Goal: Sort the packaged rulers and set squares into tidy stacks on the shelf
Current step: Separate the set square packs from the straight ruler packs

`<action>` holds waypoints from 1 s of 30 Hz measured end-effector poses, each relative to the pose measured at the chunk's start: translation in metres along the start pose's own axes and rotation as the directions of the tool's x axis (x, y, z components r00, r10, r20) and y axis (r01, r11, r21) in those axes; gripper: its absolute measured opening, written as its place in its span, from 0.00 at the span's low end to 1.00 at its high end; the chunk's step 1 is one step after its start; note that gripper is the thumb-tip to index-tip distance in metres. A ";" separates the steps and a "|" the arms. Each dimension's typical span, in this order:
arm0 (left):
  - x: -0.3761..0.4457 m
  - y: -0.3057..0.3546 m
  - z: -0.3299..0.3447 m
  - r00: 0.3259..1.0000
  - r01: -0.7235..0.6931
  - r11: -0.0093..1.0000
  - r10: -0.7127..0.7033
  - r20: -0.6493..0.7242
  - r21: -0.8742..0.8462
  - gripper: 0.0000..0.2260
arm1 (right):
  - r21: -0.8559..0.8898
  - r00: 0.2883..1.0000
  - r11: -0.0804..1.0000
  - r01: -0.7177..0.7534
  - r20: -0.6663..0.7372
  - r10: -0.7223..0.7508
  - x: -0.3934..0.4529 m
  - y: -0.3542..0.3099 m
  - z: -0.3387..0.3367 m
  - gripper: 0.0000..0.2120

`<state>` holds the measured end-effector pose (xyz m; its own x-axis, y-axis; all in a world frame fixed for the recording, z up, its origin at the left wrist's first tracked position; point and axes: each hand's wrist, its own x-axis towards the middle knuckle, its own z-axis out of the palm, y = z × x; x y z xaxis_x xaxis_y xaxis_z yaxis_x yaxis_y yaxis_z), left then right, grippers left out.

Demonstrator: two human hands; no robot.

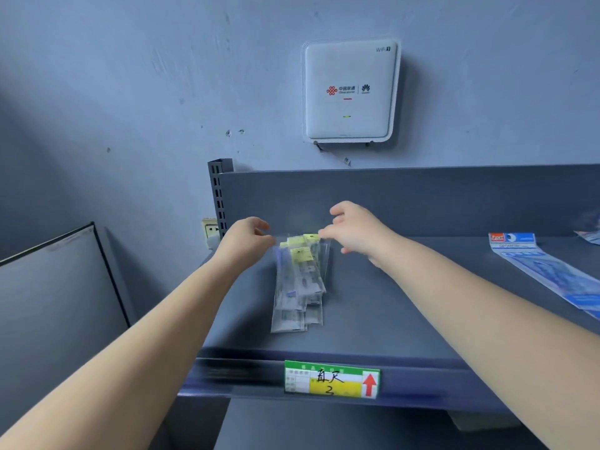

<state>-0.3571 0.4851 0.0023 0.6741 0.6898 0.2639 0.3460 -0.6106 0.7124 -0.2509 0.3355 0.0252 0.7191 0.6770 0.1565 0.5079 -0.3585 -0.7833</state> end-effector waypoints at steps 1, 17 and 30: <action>-0.001 0.003 0.002 1.000 -0.019 0.998 0.019 0.002 0.057 0.16 | -0.132 0.997 0.989 0.065 -0.032 -0.069 -0.002 0.002 -0.002 0.21; -0.033 0.144 0.116 0.910 -0.339 0.567 0.399 0.109 0.751 0.11 | -0.888 0.938 0.437 0.145 -0.017 -0.346 -0.053 0.081 -0.123 0.15; -0.111 0.304 0.276 0.807 -0.537 0.524 0.547 0.222 0.661 0.13 | -0.917 0.974 0.399 -0.011 -0.100 -0.202 -0.144 0.209 -0.294 0.20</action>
<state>-0.1470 0.1158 0.0098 0.8782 0.1367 0.4584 0.2511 -0.9474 -0.1984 -0.1095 -0.0259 0.0160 0.6453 0.6678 0.3710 0.6294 -0.7400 0.2372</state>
